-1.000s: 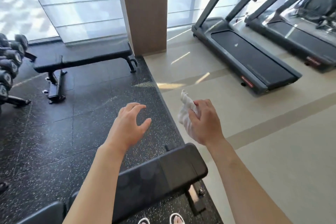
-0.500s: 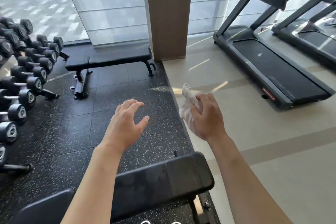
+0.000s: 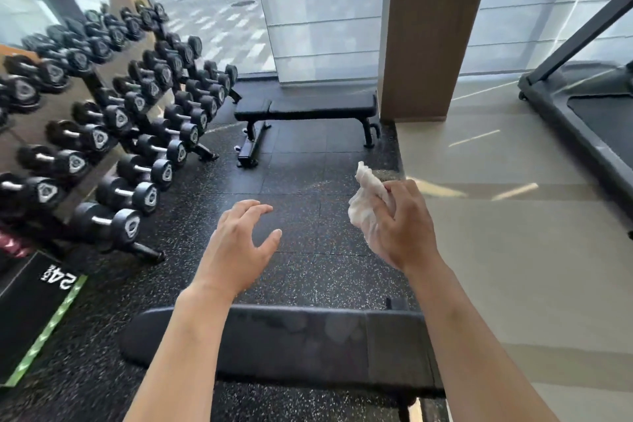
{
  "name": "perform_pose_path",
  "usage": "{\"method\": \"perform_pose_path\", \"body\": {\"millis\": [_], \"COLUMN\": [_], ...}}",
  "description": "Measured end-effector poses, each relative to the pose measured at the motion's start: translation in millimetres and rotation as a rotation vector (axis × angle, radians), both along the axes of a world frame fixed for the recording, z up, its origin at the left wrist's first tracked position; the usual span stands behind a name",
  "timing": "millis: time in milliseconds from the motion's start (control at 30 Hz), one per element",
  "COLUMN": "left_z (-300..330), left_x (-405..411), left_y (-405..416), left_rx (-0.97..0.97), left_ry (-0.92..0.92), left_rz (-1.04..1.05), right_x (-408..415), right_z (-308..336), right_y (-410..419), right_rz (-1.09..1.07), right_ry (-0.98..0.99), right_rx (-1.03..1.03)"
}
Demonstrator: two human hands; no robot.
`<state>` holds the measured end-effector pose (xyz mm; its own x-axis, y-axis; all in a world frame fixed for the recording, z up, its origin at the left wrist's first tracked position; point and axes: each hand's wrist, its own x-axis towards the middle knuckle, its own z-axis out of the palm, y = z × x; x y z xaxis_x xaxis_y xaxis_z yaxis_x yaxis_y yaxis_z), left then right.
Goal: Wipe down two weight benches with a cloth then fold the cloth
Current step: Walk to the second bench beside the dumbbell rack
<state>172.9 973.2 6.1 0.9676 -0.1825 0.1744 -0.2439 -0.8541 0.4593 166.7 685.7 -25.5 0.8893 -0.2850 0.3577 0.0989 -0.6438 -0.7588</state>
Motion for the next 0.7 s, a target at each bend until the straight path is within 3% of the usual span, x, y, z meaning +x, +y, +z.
{"method": "perform_pose_path", "body": {"millis": [333,700], "left_z": [9.4,6.7], "left_x": [-64.5,-190.5], "left_y": [102.7,243.8], "left_rx": [-0.011,-0.064], "left_ry": [-0.038,-0.081], "left_rz": [0.194,0.376], "right_x": [-8.0,-91.7], "right_z": [10.3,30.2], "right_y": [105.1,255.5], "right_rz": [0.174,0.368], "right_ry": [-0.018,-0.050], "right_rx": [-0.087,-0.176]}}
